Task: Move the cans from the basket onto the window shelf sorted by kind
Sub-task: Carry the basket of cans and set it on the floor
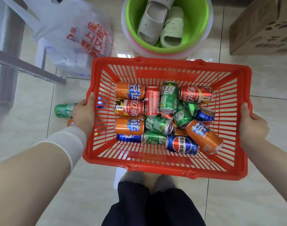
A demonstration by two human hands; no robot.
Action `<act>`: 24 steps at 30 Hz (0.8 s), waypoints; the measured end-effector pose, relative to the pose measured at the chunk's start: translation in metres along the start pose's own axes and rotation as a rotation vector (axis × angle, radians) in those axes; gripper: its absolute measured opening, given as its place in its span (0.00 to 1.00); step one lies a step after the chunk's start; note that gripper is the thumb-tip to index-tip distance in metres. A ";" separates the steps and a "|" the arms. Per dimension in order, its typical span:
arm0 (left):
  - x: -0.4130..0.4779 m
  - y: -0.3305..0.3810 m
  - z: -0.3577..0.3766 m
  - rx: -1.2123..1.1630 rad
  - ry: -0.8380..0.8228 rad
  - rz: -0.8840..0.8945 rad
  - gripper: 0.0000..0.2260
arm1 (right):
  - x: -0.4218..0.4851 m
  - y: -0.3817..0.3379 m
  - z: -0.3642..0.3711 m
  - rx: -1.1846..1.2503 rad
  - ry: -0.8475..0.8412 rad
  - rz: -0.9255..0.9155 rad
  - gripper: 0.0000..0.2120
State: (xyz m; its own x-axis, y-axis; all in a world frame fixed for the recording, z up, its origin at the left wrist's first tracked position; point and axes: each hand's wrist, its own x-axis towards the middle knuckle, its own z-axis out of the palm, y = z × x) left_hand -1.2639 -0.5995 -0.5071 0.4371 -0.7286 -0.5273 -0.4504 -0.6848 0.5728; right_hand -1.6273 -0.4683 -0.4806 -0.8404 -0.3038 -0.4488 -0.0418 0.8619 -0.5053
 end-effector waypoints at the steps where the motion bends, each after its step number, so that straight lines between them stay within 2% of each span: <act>1: 0.000 0.001 0.002 0.011 -0.007 0.008 0.22 | 0.002 0.002 -0.002 -0.004 0.009 0.009 0.28; 4: -0.003 0.004 0.011 0.037 -0.027 0.018 0.25 | 0.009 0.007 -0.008 -0.017 0.046 0.015 0.30; 7: -0.009 0.004 0.019 0.067 -0.053 0.023 0.20 | 0.011 0.015 -0.011 -0.012 0.054 0.063 0.31; 13: -0.016 0.005 0.027 0.059 -0.052 0.040 0.18 | 0.019 0.025 -0.009 0.026 0.039 0.070 0.29; 21: -0.009 -0.001 0.028 0.061 -0.037 0.042 0.19 | 0.026 0.030 -0.011 0.028 0.018 0.026 0.25; 24: -0.008 -0.002 0.028 0.070 -0.029 0.037 0.22 | 0.029 0.033 -0.011 0.020 0.012 0.017 0.25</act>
State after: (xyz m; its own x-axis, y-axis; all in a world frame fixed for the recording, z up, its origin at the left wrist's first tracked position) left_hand -1.2885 -0.5926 -0.5221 0.3970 -0.7528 -0.5251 -0.5194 -0.6559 0.5477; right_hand -1.6585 -0.4440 -0.5023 -0.8472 -0.2847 -0.4486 -0.0169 0.8583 -0.5128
